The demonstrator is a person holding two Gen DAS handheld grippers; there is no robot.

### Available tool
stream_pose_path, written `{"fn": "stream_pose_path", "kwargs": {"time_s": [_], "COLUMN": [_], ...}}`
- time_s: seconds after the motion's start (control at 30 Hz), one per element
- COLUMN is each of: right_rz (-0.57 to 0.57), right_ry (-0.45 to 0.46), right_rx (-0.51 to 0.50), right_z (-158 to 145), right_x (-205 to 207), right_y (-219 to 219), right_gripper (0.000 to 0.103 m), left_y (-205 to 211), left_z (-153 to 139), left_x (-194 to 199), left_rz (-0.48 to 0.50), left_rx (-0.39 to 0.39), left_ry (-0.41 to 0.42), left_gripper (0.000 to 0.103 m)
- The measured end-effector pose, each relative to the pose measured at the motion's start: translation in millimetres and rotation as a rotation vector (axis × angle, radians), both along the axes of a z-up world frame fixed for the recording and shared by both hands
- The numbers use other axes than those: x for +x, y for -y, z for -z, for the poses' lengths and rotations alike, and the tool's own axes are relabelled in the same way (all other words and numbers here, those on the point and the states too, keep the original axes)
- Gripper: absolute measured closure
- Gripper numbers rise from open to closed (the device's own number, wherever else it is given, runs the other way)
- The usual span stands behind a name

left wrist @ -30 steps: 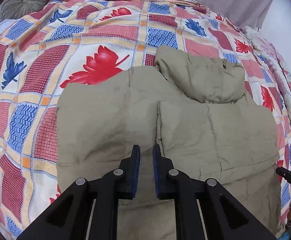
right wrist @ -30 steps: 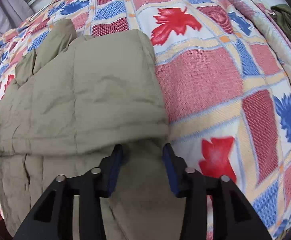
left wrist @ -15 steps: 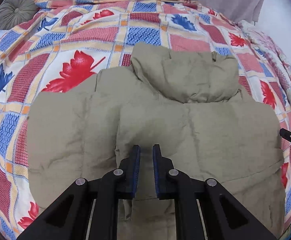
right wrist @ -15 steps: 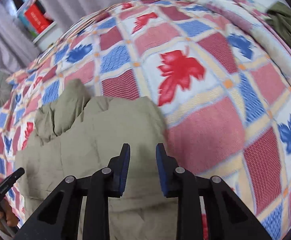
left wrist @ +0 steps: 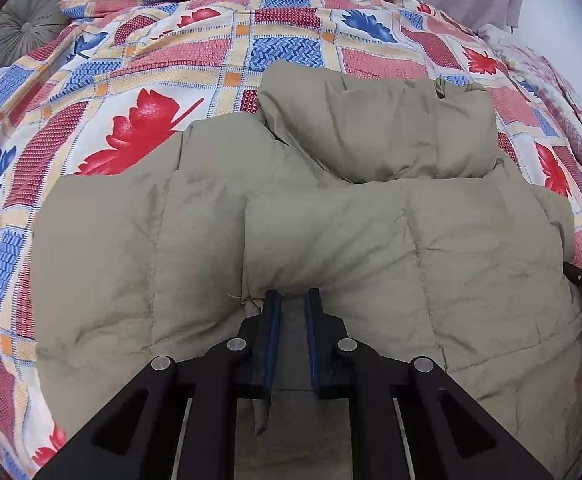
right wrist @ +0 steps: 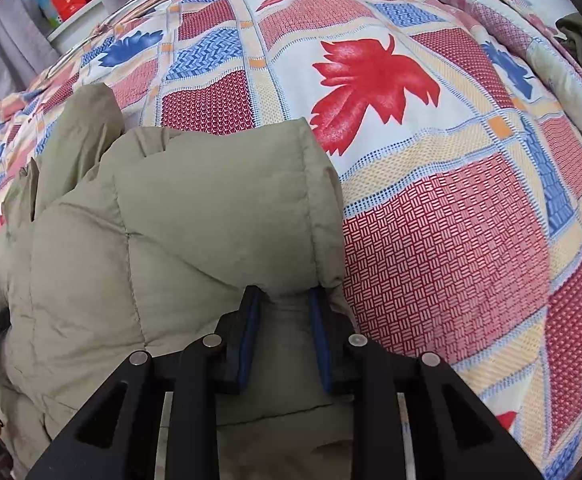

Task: Fold large clothes
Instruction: 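Smooth the folded jacket panel with the left tool and release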

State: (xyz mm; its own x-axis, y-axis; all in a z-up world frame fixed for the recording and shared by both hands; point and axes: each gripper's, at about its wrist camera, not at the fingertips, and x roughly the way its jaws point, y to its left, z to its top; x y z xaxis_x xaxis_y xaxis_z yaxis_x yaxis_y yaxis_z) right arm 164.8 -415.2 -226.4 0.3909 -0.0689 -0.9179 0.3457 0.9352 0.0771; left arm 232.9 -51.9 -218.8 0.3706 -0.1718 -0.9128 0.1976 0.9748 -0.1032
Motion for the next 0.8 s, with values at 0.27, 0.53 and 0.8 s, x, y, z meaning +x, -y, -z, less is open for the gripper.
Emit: {"fn": "stream_pose_path", "kwargs": {"time_s": [0.27,0.53,0.8], "right_rz": [-0.027,0.067,0.038], "right_ry": [0.011,-0.008,-0.038], "right_rx": [-0.116,0.052,0.13], "right_z": [-30,-41,-49], "right_x": [-46,-82,-113], "right_y": [-9,0,-35], "right_gripper": [0.071,0.063,0.06], "left_y": [-31,-44,-49], "left_z": [-11,-30,-44], "left_x": [-30,-62,-94], "left_rz": [-0.022,-0.024,-0.019], "left_rx": [0.037,0.055,0.057], "left_ry": [-0.02,-0.046,-0.071], "left_gripper": [0.089,0.089,0.089]}}
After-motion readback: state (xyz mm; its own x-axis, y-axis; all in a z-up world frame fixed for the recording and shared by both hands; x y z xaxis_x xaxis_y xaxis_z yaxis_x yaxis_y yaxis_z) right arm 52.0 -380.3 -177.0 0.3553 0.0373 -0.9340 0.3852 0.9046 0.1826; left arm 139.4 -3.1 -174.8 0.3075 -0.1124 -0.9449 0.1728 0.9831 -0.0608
